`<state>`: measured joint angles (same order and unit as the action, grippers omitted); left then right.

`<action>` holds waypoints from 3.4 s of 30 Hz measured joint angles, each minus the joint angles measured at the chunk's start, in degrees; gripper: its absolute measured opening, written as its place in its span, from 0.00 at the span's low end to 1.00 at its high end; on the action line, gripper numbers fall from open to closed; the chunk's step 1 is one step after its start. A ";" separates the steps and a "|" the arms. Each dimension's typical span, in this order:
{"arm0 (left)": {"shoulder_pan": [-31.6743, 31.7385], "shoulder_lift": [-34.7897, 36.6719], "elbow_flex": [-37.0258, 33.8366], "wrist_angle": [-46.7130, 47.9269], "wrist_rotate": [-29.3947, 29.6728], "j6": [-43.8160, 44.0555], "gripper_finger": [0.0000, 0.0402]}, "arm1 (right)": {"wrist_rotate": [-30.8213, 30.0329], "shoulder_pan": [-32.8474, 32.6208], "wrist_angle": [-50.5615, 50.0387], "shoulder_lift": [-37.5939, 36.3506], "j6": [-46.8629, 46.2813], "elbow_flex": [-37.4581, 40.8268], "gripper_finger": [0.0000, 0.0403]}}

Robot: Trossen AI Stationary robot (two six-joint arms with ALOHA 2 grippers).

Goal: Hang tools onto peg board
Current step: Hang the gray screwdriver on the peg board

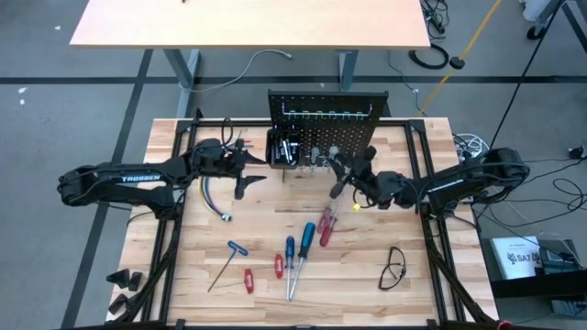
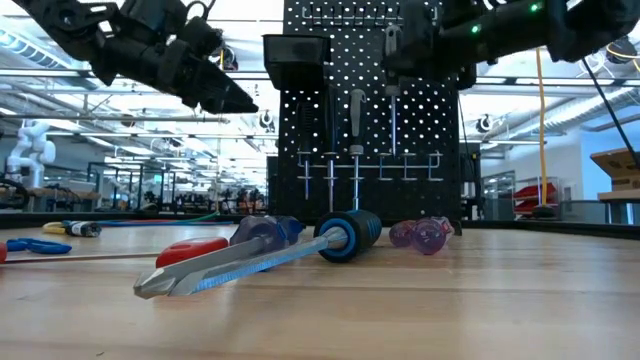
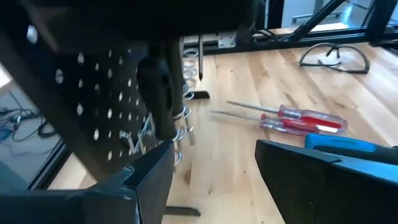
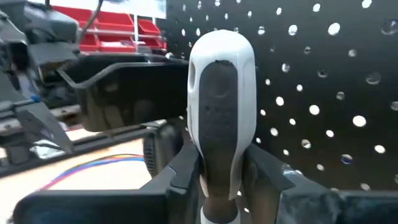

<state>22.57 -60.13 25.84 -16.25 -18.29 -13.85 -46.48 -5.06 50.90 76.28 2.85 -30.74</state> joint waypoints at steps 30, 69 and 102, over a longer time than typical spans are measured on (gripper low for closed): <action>2.71 -3.01 -1.85 -2.70 -2.08 3.04 0.58 | 0.09 3.35 11.08 9.27 2.70 -0.05 0.20; 2.71 -2.98 -1.89 -2.47 -2.60 4.30 0.58 | 0.35 5.70 1.96 11.86 -5.41 -0.05 0.47; 0.46 -2.96 -1.89 2.18 -4.13 5.97 0.58 | 2.09 -3.57 -13.02 -1.73 -10.61 -0.05 0.24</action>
<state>23.03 -63.09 23.94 -14.06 -22.41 -7.88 -44.39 -8.63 37.88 74.55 -7.76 -30.79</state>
